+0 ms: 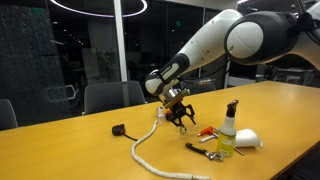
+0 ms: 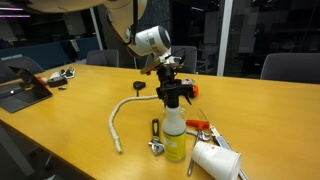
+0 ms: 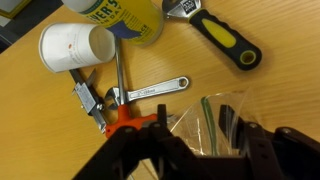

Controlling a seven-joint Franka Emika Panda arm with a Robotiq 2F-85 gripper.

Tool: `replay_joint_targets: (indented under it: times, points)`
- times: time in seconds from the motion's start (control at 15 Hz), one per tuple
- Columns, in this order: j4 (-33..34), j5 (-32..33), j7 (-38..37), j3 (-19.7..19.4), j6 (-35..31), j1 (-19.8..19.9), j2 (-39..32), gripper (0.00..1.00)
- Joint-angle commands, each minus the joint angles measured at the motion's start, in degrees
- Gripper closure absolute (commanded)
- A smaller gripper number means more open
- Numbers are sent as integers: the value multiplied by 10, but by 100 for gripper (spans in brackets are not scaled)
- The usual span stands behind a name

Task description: Put the cup upright

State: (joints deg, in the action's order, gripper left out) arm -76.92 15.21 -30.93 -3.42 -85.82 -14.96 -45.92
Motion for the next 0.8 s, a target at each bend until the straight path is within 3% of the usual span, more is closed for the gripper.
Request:
replay_joint_targets:
  times: [0.0,0.13,0.27,0.4,0.73]
  points:
    - [25,14,3,-13,26,0,-12,72]
    - [26,15,3,-17,27,1,-13,87]
    - [27,16,3,-20,31,2,-13,91]
    - [30,16,3,-21,35,3,-14,94]
    - [39,-4,22,-11,44,12,-7,86]
